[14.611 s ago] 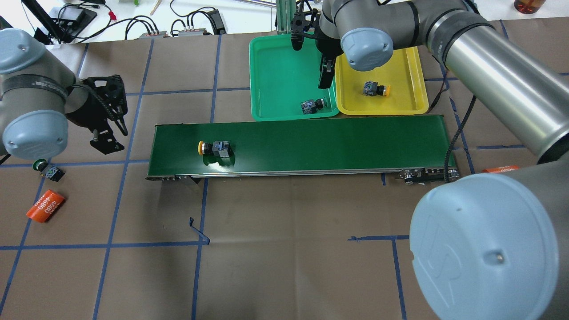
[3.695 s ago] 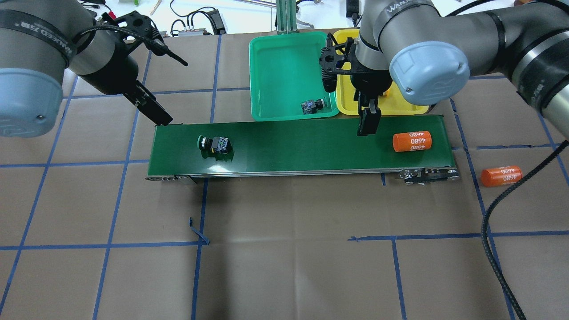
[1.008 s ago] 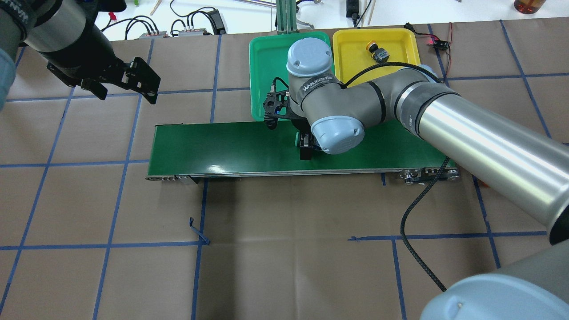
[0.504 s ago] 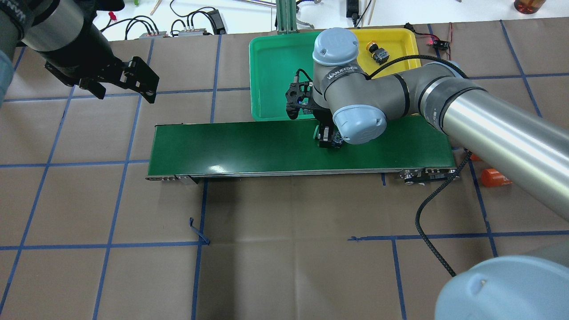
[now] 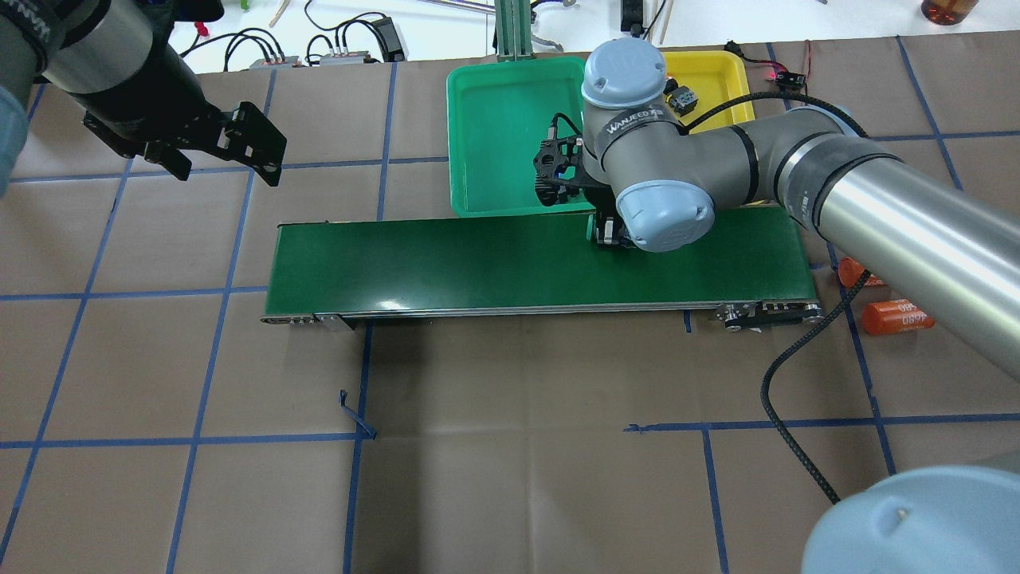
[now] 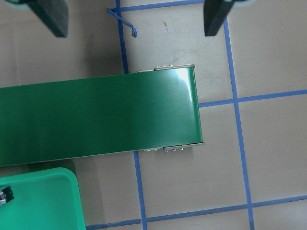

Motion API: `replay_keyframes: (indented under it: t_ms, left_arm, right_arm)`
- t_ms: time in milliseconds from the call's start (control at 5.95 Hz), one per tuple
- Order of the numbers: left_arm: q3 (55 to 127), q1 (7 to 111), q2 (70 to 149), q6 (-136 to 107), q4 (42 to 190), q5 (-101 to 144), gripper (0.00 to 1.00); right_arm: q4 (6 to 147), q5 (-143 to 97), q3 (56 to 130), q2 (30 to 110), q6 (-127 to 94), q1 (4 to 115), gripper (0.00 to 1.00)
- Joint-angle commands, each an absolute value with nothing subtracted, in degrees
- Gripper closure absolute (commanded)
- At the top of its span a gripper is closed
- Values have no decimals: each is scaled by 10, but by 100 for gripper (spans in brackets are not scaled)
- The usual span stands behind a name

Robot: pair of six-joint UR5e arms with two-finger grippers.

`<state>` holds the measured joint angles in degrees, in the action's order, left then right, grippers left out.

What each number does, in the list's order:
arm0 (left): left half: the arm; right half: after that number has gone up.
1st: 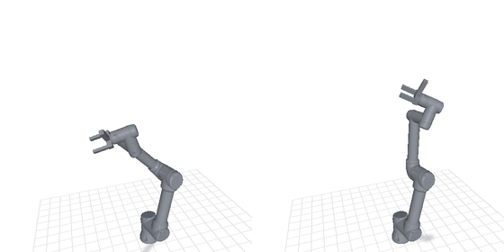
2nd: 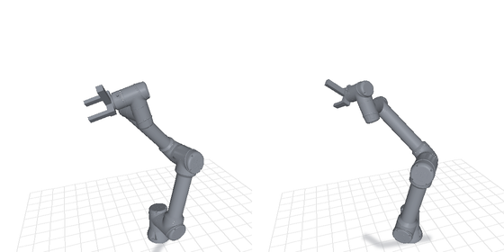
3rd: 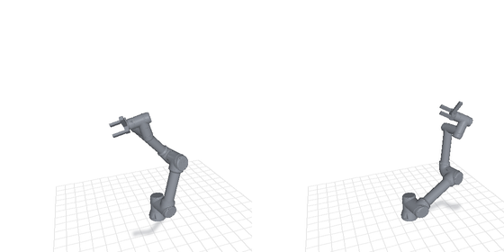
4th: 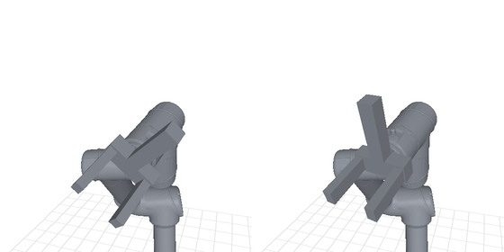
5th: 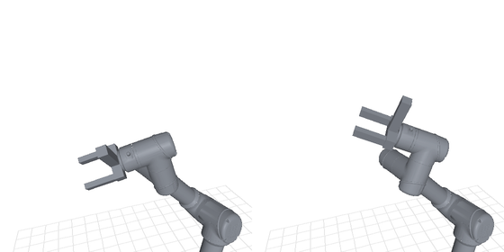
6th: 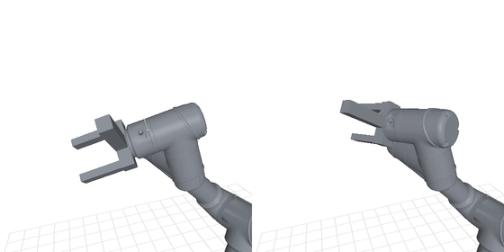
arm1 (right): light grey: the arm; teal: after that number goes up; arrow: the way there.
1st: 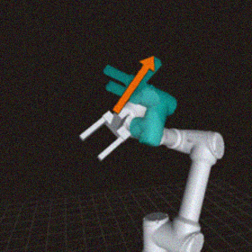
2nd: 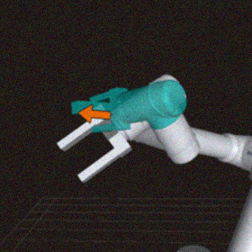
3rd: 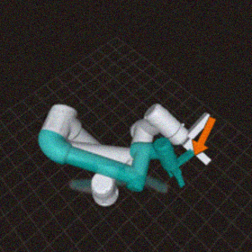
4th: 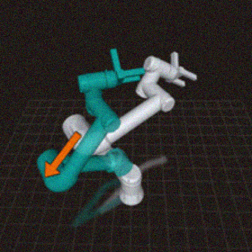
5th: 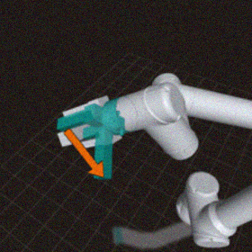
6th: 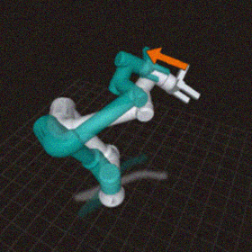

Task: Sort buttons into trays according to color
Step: 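Carry the green-capped button into the green tray and open right gripper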

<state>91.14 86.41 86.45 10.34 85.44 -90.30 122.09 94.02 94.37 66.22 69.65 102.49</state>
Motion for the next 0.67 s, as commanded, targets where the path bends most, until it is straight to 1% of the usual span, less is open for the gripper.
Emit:
replay_keyframes:
  t_ms: [0,168,336,504]
  left_arm:
    - [911,863,862,103,853,-907,1]
    - [911,862,863,103,853,-907,1]
    - [911,862,862,103,853,-907,1]
    - [911,862,862,103,853,-907,1]
  right_arm:
    - [1223,940,835,623,727,1030,87]
    - [1223,939,767,568,758,1041,86]
    - [1242,930,708,516,790,1052,80]
    - [1243,916,661,478,791,1058,48]
